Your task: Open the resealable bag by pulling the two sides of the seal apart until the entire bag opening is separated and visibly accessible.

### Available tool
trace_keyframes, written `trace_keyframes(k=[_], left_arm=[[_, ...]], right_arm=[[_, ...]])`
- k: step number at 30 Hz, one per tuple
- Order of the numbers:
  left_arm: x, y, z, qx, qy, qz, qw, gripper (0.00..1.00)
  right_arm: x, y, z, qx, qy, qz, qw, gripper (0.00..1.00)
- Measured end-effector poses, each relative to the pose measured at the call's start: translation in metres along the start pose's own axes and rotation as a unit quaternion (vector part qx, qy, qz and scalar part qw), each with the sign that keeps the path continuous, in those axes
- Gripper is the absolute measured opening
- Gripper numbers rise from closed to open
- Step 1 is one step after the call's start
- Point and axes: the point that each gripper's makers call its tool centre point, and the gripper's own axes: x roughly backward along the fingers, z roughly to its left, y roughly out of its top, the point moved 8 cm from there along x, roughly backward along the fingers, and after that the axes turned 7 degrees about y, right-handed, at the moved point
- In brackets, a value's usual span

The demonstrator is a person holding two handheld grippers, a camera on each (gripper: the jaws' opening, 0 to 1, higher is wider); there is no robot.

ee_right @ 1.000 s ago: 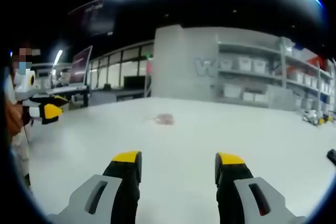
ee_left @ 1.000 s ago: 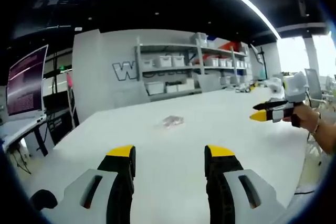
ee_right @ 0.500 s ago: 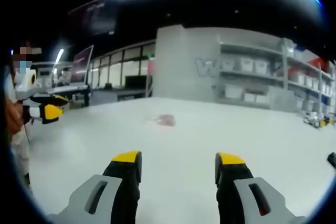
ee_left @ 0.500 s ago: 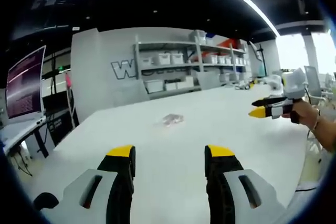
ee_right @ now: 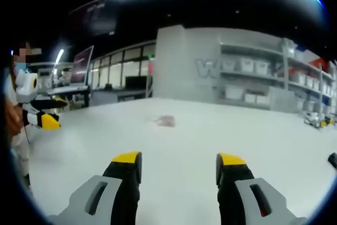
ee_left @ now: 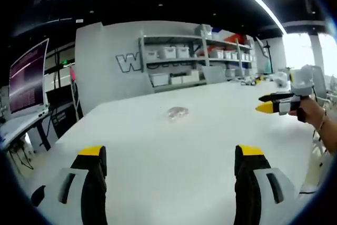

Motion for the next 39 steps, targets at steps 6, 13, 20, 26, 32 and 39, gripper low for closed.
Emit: trace_keyframes(k=[6,13,20,26,32,39], left_arm=[[0.003,0.004,0.001,0.003,0.002,-0.007,1.0,1.0],[0.005,0.007,0.004,0.002,0.003,-0.014,0.9999,1.0],[0.003,0.002,0.002,0.0,-0.004,-0.006,1.0,0.99],[0.001,-0.002,0.003,0.003,-0.002,-0.01,0.9999,0.98],[0.001,0.0,0.005,0.0,0.0,-0.017,0.9999,0.98],[0.001,0.0,0.007,0.003,0.001,-0.019,0.9998,0.98]], right_arm=[[0.001,0.001,0.001,0.001,0.001,-0.001,1.0,0.57],[-0.001,0.0,0.001,0.001,0.002,0.002,1.0,0.57],[-0.004,-0.002,0.001,0.002,0.004,0.007,1.0,0.57],[-0.005,-0.003,0.0,0.002,0.004,0.011,0.9999,0.57],[-0.008,-0.004,0.0,0.003,0.003,0.013,0.9999,0.57],[-0.011,-0.004,0.0,0.006,0.004,0.018,0.9998,0.58]])
